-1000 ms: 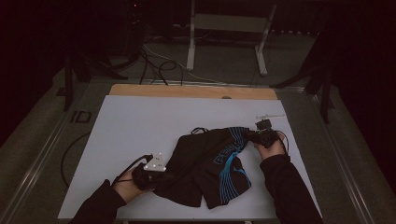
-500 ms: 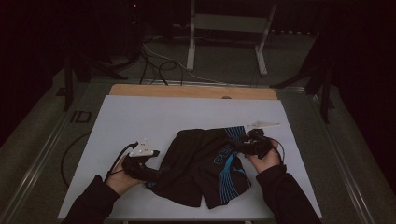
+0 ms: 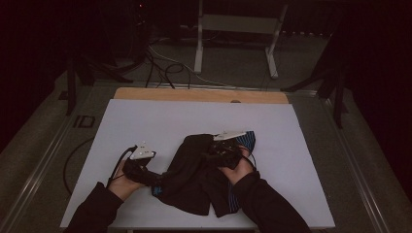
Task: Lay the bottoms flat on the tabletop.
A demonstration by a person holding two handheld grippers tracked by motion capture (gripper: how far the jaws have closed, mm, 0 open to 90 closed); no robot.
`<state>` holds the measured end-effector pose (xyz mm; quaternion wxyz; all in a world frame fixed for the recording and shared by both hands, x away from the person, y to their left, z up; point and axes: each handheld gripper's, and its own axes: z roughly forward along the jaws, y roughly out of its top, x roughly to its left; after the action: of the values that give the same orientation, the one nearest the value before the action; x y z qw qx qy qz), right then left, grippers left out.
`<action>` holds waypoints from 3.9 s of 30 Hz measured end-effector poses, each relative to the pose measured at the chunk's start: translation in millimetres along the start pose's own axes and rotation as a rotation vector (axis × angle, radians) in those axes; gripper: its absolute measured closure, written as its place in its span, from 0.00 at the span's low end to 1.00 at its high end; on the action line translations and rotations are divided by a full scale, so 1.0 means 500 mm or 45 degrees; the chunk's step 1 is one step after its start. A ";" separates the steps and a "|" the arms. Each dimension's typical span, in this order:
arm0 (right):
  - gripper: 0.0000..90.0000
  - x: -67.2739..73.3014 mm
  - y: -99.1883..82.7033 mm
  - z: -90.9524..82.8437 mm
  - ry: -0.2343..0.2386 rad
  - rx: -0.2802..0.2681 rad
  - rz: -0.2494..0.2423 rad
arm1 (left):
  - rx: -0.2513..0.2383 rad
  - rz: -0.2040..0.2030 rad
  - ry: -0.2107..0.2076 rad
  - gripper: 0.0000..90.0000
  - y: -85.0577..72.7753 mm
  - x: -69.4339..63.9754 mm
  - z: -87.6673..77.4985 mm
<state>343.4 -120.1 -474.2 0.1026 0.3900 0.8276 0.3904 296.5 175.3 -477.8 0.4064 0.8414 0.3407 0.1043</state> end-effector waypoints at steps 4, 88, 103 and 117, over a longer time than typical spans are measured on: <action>0.59 -0.014 0.005 0.041 -0.078 0.065 0.027 | 0.002 0.002 0.002 0.05 0.000 0.000 0.001; 1.00 -0.010 -0.130 -0.059 -0.105 0.266 -0.170 | 0.289 -0.494 -0.357 1.00 0.069 0.042 0.194; 1.00 -0.010 -0.130 -0.057 -0.103 0.265 -0.164 | 0.327 -0.519 -0.340 0.65 0.080 0.037 0.202; 1.00 -0.011 -0.130 -0.058 -0.096 0.263 -0.166 | 0.334 -0.323 -0.167 0.94 0.096 -0.012 0.212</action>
<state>296.6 -165.9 -502.9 0.1183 0.3583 0.8826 0.2806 363.6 85.4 -509.6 0.3246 0.8424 0.4275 -0.0480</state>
